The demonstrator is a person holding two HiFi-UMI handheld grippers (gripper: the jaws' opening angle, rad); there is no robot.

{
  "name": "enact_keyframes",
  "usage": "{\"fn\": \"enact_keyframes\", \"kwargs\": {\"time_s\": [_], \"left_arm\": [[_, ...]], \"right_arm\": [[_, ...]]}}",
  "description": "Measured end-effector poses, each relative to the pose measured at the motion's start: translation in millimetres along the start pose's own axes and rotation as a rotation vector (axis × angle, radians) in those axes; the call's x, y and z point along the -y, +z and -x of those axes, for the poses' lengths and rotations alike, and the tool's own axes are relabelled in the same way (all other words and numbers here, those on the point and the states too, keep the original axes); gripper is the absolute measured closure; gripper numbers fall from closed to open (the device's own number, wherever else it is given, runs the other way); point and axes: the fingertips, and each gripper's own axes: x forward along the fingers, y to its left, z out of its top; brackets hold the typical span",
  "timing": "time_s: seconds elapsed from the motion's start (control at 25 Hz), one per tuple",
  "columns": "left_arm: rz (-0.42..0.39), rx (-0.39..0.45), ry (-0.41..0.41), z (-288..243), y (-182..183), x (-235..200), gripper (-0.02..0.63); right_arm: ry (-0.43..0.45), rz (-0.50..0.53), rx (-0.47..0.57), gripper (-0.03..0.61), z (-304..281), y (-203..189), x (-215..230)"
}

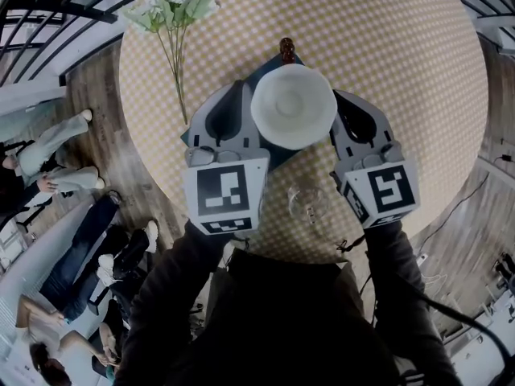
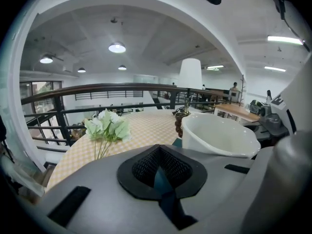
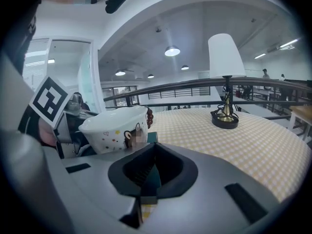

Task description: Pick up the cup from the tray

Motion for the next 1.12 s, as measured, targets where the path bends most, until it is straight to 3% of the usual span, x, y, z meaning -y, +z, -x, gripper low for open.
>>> {"fn": "enact_keyframes", "kwargs": {"time_s": [0.36, 0.68, 0.88, 1.12], "left_arm": [[-0.055, 0.020, 0.005, -10.1, 4.8, -12.0, 0.609], [-0.064, 0.037, 0.007, -6.4, 6.6, -11.0, 0.609], [0.024, 0.069, 0.052, 11.2, 4.5, -25.8, 0.609], [0.110, 0.137, 0.077, 46.5, 2.7, -23.8, 0.608]], "right_arm": [[-0.003, 0.018, -0.070, 0.572, 10.7, -11.7, -18.8], [0.035, 0.044, -0.002, 0.571, 12.2, -7.3, -31.8], [-0.019, 0.049, -0.102, 0.571, 23.8, -14.3, -13.8], [-0.017, 0.077, -0.046, 0.571, 39.6, -3.5, -0.4]]}}
